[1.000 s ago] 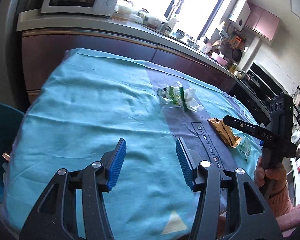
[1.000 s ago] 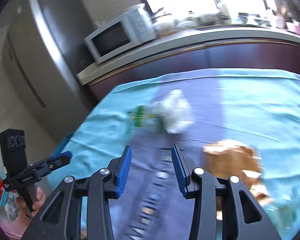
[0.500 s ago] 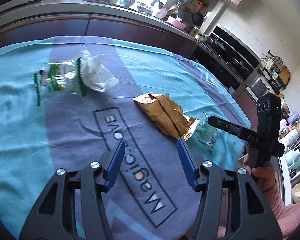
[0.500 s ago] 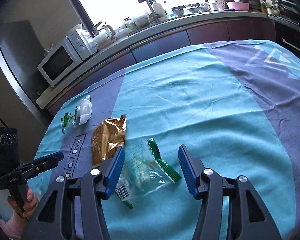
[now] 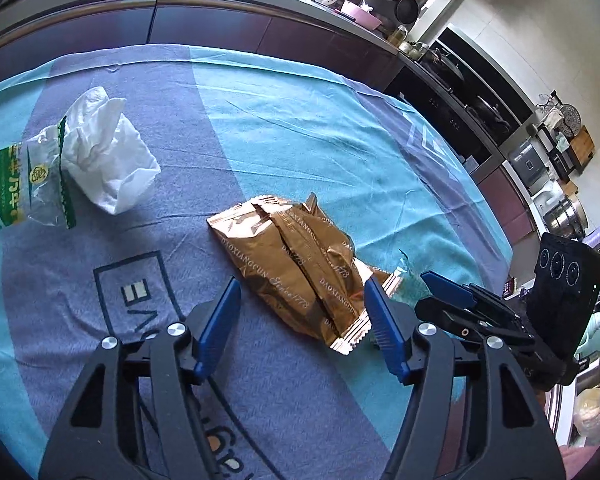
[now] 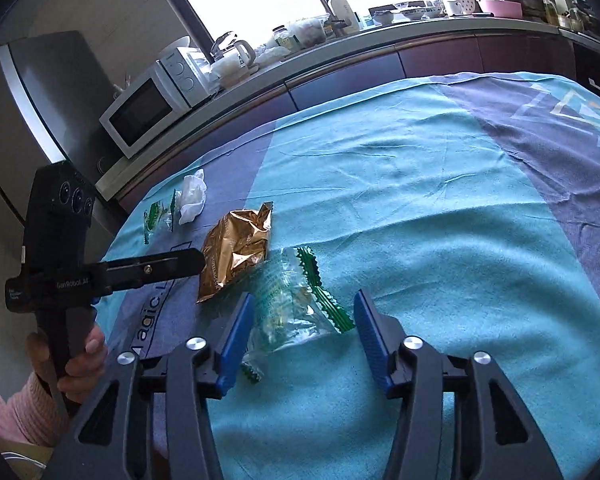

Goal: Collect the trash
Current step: 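Grasp the gold wrapper with the left tool while the right tool grasps the clear plastic bag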

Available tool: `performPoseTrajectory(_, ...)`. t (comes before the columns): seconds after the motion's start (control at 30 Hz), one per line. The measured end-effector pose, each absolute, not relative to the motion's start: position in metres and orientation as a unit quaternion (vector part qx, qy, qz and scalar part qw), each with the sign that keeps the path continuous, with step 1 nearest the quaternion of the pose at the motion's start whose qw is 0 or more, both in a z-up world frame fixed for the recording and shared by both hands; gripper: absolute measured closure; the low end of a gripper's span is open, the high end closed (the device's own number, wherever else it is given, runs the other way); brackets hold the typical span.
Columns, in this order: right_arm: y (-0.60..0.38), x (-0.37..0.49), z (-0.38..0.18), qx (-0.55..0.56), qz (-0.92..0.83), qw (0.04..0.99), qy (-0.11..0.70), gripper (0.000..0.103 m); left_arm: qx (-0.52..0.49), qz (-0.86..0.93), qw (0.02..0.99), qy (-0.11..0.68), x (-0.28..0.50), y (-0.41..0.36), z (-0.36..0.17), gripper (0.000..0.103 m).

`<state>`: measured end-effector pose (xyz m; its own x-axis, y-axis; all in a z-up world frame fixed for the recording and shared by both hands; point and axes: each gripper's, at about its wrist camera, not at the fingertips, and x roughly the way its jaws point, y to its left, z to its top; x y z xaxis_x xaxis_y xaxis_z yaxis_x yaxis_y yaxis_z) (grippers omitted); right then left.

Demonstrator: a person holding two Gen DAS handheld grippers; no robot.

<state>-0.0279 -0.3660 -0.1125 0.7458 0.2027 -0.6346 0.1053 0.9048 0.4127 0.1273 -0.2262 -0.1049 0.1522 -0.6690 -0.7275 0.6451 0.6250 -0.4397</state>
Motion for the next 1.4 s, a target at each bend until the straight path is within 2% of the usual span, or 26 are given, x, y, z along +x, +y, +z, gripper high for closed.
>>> performPoseTrajectory(0.07,-0.365,-0.027,-0.113,0.217,0.032,0.909,0.355,0.062,-0.006,-0.425,0.766,0.483,0.126,-0.228,-0.104,0.046)
performPoseTrajectory(0.13,-0.364,-0.027,-0.112,0.214,0.036,0.910,0.354,0.065,0.002,-0.415,0.773,0.480,0.126,-0.230,-0.104,0.059)
performPoseTrajectory(0.23,-0.364,-0.028,-0.108,0.214,0.042,0.912,0.348,0.067,0.004,-0.406,0.778,0.479,0.128,-0.224,-0.105,0.072)
performPoseTrajectory(0.33,-0.370,-0.032,-0.103,0.224,0.042,0.913,0.337,0.067,-0.003,-0.404,0.777,0.482,0.130,-0.218,-0.105,0.079)
performPoseTrajectory(0.6,-0.398,-0.028,-0.088,0.259,0.017,0.919,0.298,0.067,0.005,-0.406,0.780,0.477,0.125,-0.215,-0.105,0.079)
performPoseTrajectory(0.83,-0.385,0.012,-0.101,0.227,0.014,0.913,0.340,0.067,-0.020,-0.420,0.768,0.483,0.127,-0.210,-0.105,0.058)
performPoseTrajectory(0.93,-0.380,0.017,-0.104,0.222,0.023,0.911,0.346,0.067,-0.032,-0.417,0.769,0.484,0.132,-0.208,-0.105,0.053)
performPoseTrajectory(1.07,-0.379,0.018,-0.104,0.220,0.025,0.911,0.349,0.067,-0.049,-0.412,0.770,0.485,0.141,-0.206,-0.105,0.052)
performPoseTrajectory(1.17,-0.378,0.019,-0.105,0.217,0.025,0.910,0.352,0.067,-0.048,-0.411,0.771,0.484,0.146,-0.210,-0.105,0.061)
performPoseTrajectory(1.23,-0.377,0.020,-0.104,0.214,0.025,0.911,0.352,0.067,-0.049,-0.412,0.769,0.487,0.147,-0.214,-0.106,0.081)
performPoseTrajectory(1.3,-0.377,0.020,-0.105,0.214,0.026,0.911,0.352,0.067,-0.047,-0.414,0.768,0.487,0.145,-0.217,-0.108,0.092)
performPoseTrajectory(1.37,-0.378,0.020,-0.104,0.213,0.027,0.911,0.352,0.067,-0.039,-0.410,0.774,0.481,0.141,-0.218,-0.107,0.093)
performPoseTrajectory(1.4,-0.377,0.020,-0.104,0.214,0.027,0.911,0.352,0.067,-0.039,-0.410,0.776,0.477,0.140,-0.217,-0.106,0.097)
